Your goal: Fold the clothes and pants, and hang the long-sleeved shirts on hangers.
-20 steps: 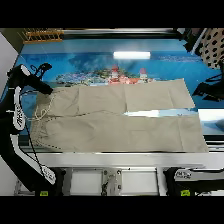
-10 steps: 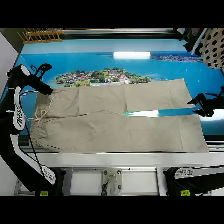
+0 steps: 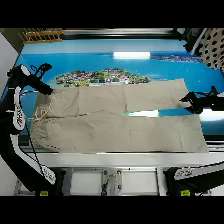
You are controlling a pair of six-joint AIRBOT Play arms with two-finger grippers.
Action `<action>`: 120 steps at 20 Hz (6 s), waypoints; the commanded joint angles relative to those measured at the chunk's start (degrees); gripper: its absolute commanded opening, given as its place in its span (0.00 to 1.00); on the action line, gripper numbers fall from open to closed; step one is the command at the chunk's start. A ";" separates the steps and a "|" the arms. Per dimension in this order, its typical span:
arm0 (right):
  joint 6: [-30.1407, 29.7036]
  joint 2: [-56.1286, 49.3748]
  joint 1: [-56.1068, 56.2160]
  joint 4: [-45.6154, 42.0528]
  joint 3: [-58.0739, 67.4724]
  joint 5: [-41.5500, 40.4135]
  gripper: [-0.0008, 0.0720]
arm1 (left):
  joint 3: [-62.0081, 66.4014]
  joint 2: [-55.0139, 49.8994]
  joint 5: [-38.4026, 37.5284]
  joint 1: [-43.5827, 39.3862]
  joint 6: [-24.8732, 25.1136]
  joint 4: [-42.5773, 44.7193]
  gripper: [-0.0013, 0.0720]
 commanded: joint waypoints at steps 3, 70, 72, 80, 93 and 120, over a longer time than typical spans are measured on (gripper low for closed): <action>-1.27 1.05 3.37 -1.05 -0.11 -5.40 0.02 | 0.02 0.00 0.00 -0.04 -0.02 0.00 0.03; -56.43 -0.59 8.61 -21.62 6.08 11.34 0.52 | 0.02 0.00 -2.40 -0.09 -0.04 -0.04 0.03; -56.46 -0.57 8.61 -21.62 6.21 11.30 0.44 | 0.02 0.00 -2.73 -0.09 -0.04 -0.02 0.03; -56.46 1.81 8.61 -21.62 9.22 11.28 0.02 | 0.09 0.04 -4.68 -0.09 -0.02 0.04 0.03; -48.39 10.01 9.46 -21.68 16.68 -1.27 0.01 | 0.07 12.44 12.98 -2.58 -0.02 0.04 0.03; -36.46 43.89 11.08 -31.71 -11.34 21.81 0.01 | -41.66 43.63 26.69 3.63 6.80 0.52 0.02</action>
